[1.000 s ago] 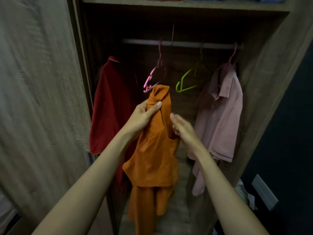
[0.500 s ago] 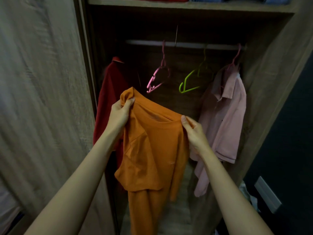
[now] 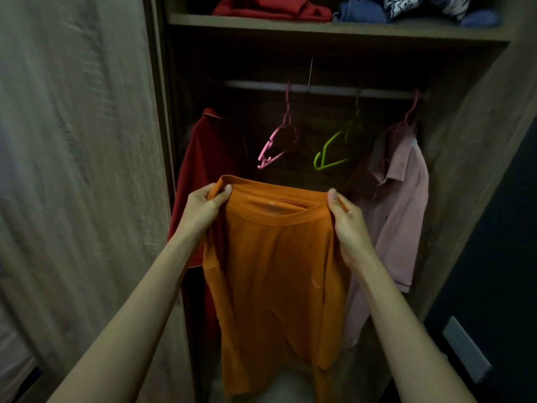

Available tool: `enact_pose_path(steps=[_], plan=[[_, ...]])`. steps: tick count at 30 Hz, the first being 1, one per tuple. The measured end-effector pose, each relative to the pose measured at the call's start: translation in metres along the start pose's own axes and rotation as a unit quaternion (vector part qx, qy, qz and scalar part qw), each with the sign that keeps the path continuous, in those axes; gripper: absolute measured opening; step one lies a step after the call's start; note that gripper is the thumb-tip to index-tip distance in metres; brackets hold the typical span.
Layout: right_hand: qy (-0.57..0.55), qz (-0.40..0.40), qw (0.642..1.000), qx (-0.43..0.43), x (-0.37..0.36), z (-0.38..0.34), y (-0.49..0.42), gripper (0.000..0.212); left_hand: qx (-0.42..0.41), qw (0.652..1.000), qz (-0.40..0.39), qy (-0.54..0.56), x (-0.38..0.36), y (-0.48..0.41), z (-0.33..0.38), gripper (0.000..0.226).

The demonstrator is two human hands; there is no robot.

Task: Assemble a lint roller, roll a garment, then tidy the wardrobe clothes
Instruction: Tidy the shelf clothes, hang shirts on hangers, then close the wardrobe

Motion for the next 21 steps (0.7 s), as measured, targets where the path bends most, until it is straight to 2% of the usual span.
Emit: enact_pose_path(steps=[6,10,13,15,18,20,21], plan=[[0.063,-0.022,0.998,0.01,0.012,0.0,0.001,0.05,0.019,0.999,-0.023,-0.011,0.002,-0.005,-0.001,0.025],[0.058,-0.002,0.998,-0.036,0.014,-0.001,0.001,0.027,0.052,0.997,-0.049,0.011,-0.005,-0.007,-0.005,0.038],[0.077,-0.006,0.996,-0.039,0.013,0.0,-0.001,0.035,0.064,0.997,-0.039,0.015,-0.013,-0.002,-0.005,0.043],[0.093,-0.014,0.995,-0.024,0.01,-0.002,0.002,0.037,0.045,0.997,-0.06,0.019,-0.014,0.0,-0.004,0.04],[0.048,-0.078,0.995,0.042,0.009,-0.005,0.007,0.02,0.007,0.996,-0.092,-0.021,-0.009,-0.001,-0.004,0.024],[0.037,-0.15,0.985,0.074,0.01,-0.009,0.01,0.02,-0.018,0.997,-0.073,-0.033,-0.002,-0.005,-0.008,0.023],[0.07,-0.18,0.977,0.088,0.01,-0.012,0.012,0.021,-0.027,0.997,-0.057,-0.037,0.001,-0.006,-0.009,0.023]])
Point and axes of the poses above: each hand's wrist, its own y-axis away from the middle knuckle, its own x-axis out of the back of the hand, z = x × y, the point moved 2 cm from there along -y, towards the middle knuckle, and after that the axes turned 2 degrees about y, right-handed, at the moved point
